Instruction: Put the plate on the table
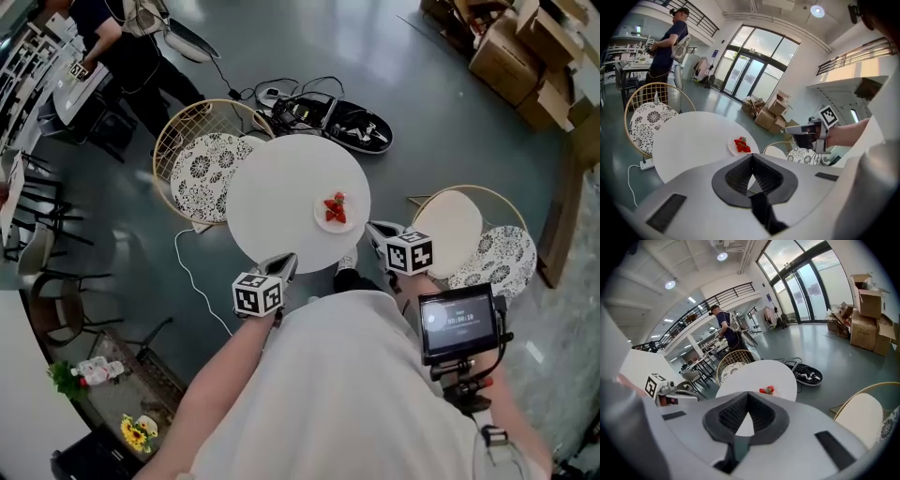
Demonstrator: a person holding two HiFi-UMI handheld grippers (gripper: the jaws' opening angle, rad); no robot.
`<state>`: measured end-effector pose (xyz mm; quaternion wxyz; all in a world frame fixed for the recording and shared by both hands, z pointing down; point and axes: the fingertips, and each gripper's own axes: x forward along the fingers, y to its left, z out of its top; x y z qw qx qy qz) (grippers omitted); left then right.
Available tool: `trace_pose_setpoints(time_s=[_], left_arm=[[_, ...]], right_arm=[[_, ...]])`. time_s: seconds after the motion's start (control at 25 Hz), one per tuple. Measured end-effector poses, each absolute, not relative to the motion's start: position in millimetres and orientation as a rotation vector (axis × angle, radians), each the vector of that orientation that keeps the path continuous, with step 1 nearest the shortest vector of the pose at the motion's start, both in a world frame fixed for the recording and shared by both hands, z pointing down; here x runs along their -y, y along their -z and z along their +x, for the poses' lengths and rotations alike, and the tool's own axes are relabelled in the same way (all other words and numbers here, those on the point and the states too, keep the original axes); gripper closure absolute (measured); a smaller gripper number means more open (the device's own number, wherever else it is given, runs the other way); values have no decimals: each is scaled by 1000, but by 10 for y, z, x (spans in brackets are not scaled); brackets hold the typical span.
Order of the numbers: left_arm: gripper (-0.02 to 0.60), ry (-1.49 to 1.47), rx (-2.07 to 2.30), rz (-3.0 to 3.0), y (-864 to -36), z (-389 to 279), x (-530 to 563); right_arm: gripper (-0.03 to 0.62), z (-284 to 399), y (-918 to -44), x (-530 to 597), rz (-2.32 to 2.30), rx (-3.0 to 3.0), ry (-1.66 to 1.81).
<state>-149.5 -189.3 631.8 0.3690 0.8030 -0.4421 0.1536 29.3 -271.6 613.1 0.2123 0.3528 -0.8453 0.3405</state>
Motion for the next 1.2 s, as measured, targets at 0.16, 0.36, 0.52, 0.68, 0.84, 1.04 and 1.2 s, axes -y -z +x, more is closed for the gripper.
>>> trace_pose_setpoints(time_s=[0.16,0.36,0.52,0.68,0.84,1.04,1.2], left_arm=[[576,-396,1106,2110,-6251,-1427,1728],[577,-387,1074,2169,-6164,-1415,1580],[577,-378,1033,2208,-6103,-1241,1488],[577,-384,1002,2220,-6097,-1170,1376],[577,-382,991,2223,-6096,-1246,1246],[577,-377,992,2226,-6112,-1278,1230],[577,-385,985,2228,-6130,-1253,1231]], right_arm=[[591,298,-6005,2515,970,2397,-963],[591,151,-6009,2181,924,2433,-984],[591,201,-5968,1923,912,2432,-990],[591,217,-5948,1743,915,2441,-1000],[591,144,-5922,1584,927,2450,-1006],[591,102,-5928,1541,921,2458,-994],[591,113,-5930,1557,930,2467,-999]])
